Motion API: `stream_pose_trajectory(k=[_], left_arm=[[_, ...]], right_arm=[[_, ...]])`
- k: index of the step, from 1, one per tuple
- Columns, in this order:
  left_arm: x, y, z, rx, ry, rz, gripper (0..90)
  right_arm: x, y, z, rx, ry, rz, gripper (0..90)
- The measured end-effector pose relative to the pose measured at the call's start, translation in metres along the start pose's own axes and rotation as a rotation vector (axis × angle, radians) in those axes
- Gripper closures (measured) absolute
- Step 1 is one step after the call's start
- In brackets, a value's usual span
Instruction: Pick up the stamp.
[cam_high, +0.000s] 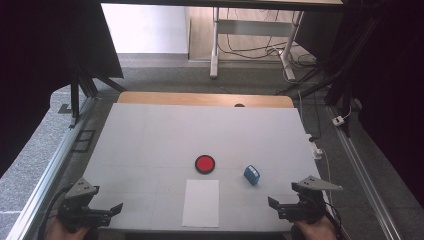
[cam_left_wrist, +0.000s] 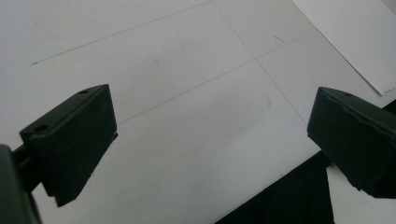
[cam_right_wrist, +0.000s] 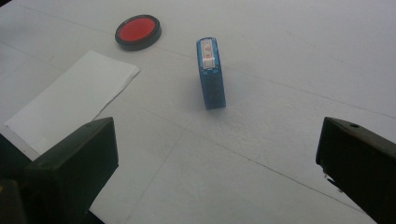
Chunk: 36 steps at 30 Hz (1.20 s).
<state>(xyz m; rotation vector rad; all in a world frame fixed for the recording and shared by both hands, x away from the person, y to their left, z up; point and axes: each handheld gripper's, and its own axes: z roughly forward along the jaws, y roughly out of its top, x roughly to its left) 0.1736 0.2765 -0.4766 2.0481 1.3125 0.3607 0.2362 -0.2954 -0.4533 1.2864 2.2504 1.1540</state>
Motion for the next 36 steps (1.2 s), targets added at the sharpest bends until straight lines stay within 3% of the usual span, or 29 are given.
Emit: stream_pose_trajectory(k=[7, 17, 25, 36], left_arm=[[0.003, -0.001, -0.001, -0.005, -0.020, -0.012, 1.7], [0.003, 0.000, 0.001, 0.005, -0.031, -0.015, 1.7], [0.003, 0.000, -0.001, -0.002, -0.029, -0.015, 1.1], [0.001, 0.000, 0.000, 0.000, -0.025, -0.003, 0.9]], right_arm=[[0.004, 0.001, 0.002, 0.026, -0.006, -0.034, 0.0], [0.005, 0.001, 0.005, 0.047, 0.002, -0.044, 0.0], [0.005, 0.002, 0.004, 0.050, 0.009, -0.048, 0.0], [0.011, 0.006, 0.003, 0.031, 0.018, -0.094, 0.0]])
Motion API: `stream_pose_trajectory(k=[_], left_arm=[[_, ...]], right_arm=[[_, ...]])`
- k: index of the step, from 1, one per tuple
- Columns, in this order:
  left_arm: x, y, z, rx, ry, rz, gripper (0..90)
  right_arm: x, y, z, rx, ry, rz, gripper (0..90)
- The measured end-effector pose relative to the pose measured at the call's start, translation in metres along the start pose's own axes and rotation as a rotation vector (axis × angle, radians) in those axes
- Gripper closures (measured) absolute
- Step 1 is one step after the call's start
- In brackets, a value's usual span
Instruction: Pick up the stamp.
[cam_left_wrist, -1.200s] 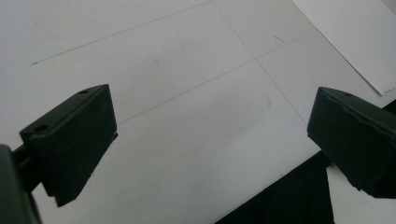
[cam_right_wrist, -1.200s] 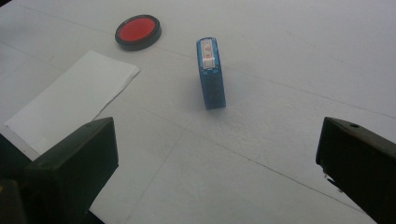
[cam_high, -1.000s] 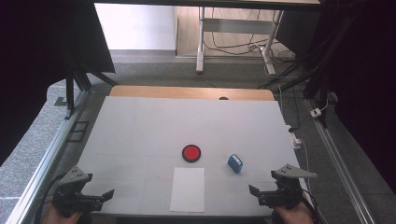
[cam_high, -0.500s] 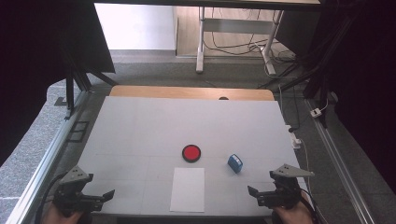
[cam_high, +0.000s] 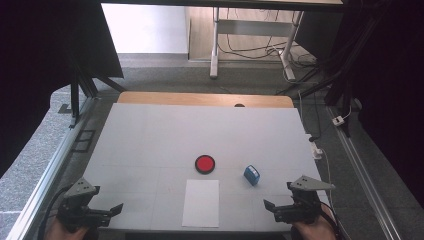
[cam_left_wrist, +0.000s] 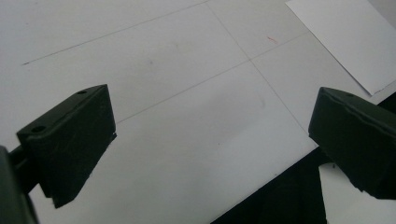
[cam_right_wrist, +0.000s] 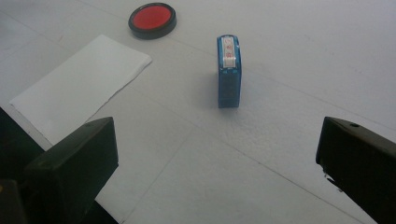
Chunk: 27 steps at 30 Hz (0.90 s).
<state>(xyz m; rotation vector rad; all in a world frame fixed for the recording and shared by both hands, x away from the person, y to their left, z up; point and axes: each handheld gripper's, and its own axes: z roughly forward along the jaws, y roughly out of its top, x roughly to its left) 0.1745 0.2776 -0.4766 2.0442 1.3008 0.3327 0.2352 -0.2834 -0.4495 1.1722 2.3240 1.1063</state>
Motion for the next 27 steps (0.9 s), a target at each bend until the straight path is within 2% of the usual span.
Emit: stream_pose_trajectory(k=[19, 24, 27], left_arm=[[0.002, 0.000, 0.001, 0.006, -0.009, -0.019, 0.8], [0.002, 0.000, 0.000, 0.003, -0.013, -0.024, 0.8], [0.002, 0.000, 0.000, 0.003, -0.013, -0.026, 0.8]], right_arm=[[0.002, 0.010, 0.009, 0.000, 0.039, -0.028, 0.0], [0.002, 0.013, 0.013, -0.004, 0.030, -0.024, 0.0], [0.002, 0.016, 0.018, -0.003, 0.034, 0.002, 0.0]])
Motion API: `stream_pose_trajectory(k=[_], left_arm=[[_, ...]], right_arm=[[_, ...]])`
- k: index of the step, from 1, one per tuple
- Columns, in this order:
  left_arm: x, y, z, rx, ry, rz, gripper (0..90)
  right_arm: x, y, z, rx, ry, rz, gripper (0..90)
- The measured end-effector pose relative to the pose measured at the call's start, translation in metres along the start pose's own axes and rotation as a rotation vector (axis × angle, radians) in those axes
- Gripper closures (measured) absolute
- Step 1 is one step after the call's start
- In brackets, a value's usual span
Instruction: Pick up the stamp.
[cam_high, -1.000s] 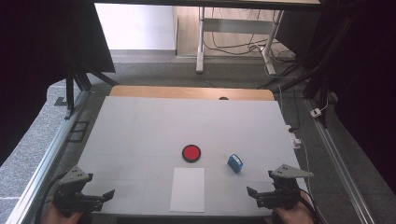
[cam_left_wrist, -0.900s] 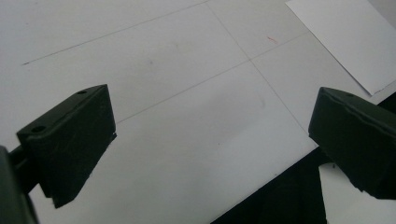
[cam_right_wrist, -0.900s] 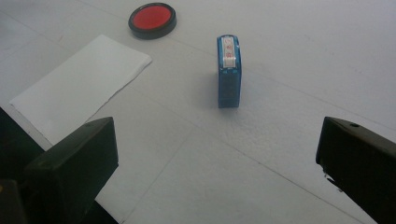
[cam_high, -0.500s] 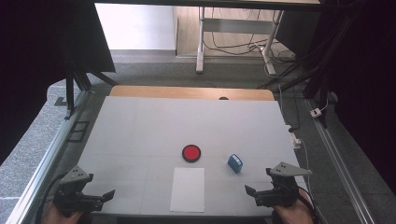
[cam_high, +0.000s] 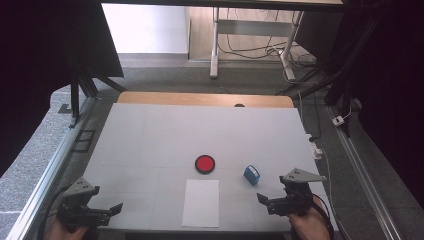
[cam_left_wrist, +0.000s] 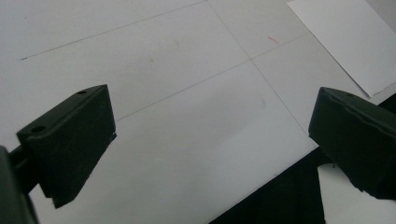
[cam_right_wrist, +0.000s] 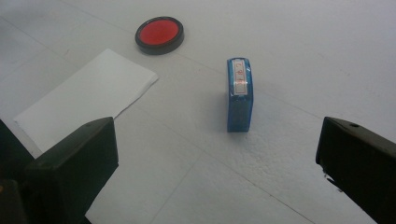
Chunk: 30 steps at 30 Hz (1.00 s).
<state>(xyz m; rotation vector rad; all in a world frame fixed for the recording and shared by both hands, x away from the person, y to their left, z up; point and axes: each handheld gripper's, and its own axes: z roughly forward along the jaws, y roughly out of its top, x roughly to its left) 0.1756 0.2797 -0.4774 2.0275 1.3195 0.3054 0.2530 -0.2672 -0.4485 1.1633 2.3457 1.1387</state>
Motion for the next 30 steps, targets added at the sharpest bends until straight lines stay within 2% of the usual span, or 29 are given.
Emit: stream_pose_trajectory(k=[5, 8, 11, 21, 23, 30], left_arm=[[0.000, 0.000, 0.000, -0.001, -0.002, 0.004, 0.9], [0.000, 0.000, 0.000, 0.003, -0.006, 0.005, 0.9], [-0.001, 0.000, 0.000, 0.006, -0.003, 0.010, 0.9], [-0.001, 0.001, 0.002, 0.014, -0.015, 0.023, 1.1], [-0.002, 0.001, 0.002, 0.016, -0.015, 0.027, 1.1], [-0.002, 0.001, 0.002, 0.017, -0.013, 0.034, 1.2]], right_arm=[[0.000, 0.003, 0.004, 0.012, 0.002, -0.007, 0.0], [0.001, 0.007, 0.009, 0.036, -0.028, -0.033, 0.0], [0.000, 0.009, 0.013, 0.058, -0.045, -0.026, 0.0], [-0.002, 0.015, 0.028, 0.076, -0.056, -0.013, 0.0], [-0.003, 0.017, 0.031, 0.083, -0.041, -0.013, 0.0], [-0.005, 0.024, 0.044, 0.111, -0.046, -0.050, 0.0]])
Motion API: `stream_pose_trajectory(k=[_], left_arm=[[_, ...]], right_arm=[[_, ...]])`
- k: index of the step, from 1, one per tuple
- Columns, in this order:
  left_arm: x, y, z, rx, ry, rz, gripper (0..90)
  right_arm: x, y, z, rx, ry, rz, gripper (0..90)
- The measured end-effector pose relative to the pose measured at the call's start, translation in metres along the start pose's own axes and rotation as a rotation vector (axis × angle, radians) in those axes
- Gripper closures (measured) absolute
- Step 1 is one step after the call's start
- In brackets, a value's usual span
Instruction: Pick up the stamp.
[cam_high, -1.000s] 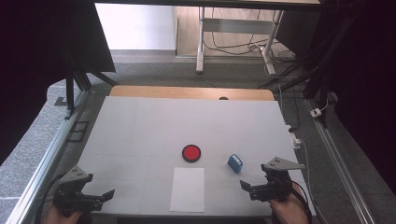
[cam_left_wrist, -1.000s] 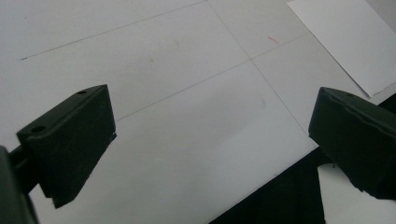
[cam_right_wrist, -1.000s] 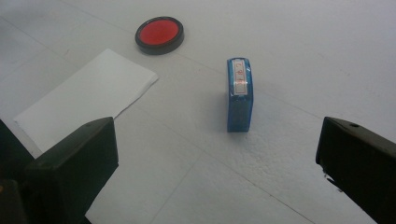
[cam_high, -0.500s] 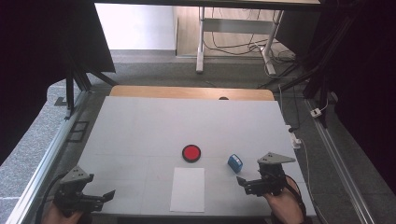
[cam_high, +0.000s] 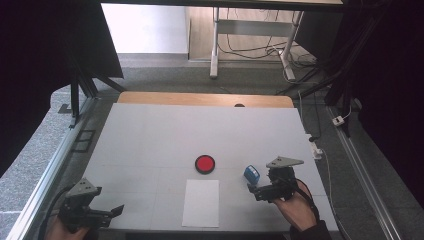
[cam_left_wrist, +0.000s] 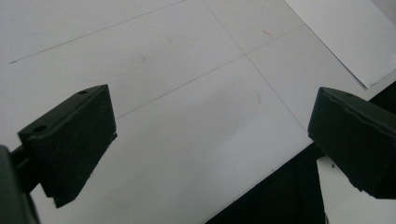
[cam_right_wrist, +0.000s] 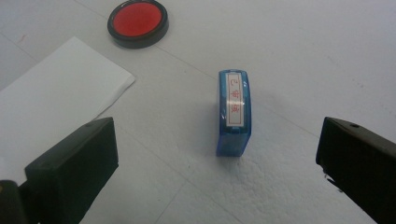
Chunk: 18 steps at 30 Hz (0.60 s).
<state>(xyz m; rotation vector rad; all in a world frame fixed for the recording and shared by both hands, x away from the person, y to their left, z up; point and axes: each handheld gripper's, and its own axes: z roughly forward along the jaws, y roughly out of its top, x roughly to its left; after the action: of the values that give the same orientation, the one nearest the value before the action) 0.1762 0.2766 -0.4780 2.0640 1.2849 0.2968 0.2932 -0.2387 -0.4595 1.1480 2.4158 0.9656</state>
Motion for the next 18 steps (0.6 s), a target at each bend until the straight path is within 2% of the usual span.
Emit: stream_pose_trajectory(k=[8, 18], left_arm=[[0.000, 0.000, 0.000, 0.002, 0.004, 0.000, 1.2], [0.000, 0.000, 0.000, 0.003, 0.001, -0.001, 1.2]], right_arm=[[-0.004, 0.006, 0.012, 0.024, 0.003, -0.016, 0.0], [-0.011, 0.013, 0.034, 0.061, -0.031, -0.042, 0.0]])
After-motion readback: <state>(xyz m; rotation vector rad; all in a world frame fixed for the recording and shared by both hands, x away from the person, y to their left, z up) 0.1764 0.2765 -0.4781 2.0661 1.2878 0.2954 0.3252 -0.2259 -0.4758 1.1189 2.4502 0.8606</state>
